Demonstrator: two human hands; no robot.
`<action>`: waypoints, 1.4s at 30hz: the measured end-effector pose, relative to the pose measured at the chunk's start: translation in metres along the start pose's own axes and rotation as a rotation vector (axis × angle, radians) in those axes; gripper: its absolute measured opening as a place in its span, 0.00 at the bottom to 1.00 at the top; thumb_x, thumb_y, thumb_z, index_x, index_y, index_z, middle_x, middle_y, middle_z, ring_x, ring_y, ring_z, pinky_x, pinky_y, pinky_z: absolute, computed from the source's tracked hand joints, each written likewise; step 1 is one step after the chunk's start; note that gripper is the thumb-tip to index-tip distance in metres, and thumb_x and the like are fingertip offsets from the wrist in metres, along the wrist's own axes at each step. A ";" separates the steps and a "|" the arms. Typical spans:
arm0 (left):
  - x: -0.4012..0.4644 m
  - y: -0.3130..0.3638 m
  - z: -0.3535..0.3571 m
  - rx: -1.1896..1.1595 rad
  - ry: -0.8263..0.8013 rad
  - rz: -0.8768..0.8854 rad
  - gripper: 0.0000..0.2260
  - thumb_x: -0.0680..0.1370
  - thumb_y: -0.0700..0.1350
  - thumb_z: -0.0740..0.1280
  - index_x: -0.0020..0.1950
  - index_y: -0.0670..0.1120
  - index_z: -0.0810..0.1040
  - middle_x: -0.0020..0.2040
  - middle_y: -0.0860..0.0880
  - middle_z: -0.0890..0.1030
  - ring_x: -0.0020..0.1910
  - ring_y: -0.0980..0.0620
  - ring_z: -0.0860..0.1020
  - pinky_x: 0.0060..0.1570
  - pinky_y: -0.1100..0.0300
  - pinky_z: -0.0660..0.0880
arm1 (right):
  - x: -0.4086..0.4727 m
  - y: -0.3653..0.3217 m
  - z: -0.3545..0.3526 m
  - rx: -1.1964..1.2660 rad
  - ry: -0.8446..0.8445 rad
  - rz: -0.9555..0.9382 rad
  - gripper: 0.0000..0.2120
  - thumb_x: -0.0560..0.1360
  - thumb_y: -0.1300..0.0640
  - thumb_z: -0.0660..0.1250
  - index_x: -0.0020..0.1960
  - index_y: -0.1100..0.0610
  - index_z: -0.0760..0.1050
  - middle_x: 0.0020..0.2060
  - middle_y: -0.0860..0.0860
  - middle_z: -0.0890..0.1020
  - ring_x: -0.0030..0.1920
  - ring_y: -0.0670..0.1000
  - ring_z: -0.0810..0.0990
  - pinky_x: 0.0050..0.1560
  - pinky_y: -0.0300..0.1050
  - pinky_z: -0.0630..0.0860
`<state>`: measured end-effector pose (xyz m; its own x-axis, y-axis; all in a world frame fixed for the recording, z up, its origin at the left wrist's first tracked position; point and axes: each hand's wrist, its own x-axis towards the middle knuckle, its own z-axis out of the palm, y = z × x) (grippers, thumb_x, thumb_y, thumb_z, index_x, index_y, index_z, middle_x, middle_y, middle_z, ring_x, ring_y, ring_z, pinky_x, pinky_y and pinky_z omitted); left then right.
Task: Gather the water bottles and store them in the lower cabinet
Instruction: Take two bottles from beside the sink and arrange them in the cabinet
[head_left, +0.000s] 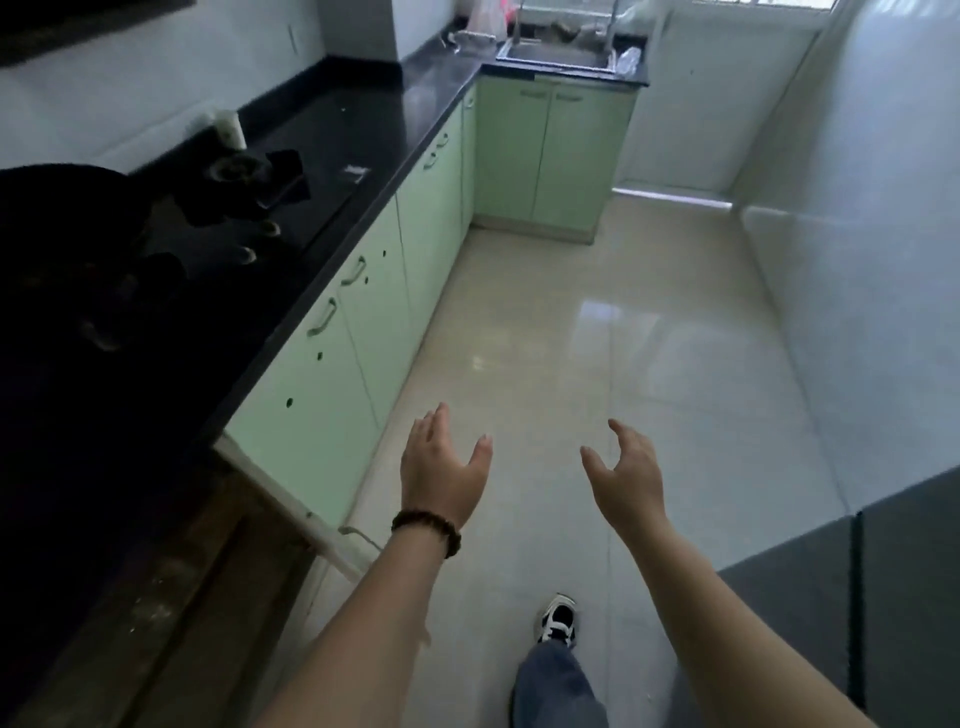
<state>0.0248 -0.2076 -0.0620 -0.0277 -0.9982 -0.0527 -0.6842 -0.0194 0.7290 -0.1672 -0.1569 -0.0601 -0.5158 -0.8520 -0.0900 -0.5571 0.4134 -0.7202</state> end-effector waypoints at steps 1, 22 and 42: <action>0.013 0.007 0.007 0.006 -0.004 0.009 0.31 0.77 0.53 0.66 0.75 0.39 0.62 0.74 0.40 0.66 0.74 0.44 0.61 0.73 0.53 0.57 | 0.014 0.002 -0.002 0.003 0.004 0.006 0.26 0.76 0.56 0.66 0.71 0.62 0.66 0.68 0.58 0.70 0.70 0.56 0.66 0.70 0.48 0.61; 0.374 0.164 0.108 0.056 0.035 0.032 0.32 0.78 0.55 0.64 0.77 0.42 0.59 0.76 0.43 0.63 0.76 0.46 0.58 0.74 0.55 0.55 | 0.416 -0.055 -0.017 0.008 -0.069 -0.066 0.23 0.76 0.56 0.66 0.69 0.60 0.68 0.67 0.55 0.72 0.68 0.54 0.68 0.66 0.42 0.62; 0.813 0.238 0.125 0.033 -0.037 0.111 0.33 0.78 0.56 0.63 0.78 0.45 0.56 0.77 0.46 0.61 0.77 0.48 0.55 0.75 0.54 0.53 | 0.817 -0.197 0.061 0.034 0.071 -0.009 0.22 0.76 0.56 0.67 0.68 0.62 0.69 0.66 0.58 0.72 0.67 0.56 0.69 0.67 0.46 0.63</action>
<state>-0.2520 -1.0170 -0.0163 -0.1310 -0.9914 0.0012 -0.6989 0.0932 0.7091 -0.4395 -0.9541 -0.0333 -0.5567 -0.8300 -0.0354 -0.5402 0.3941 -0.7435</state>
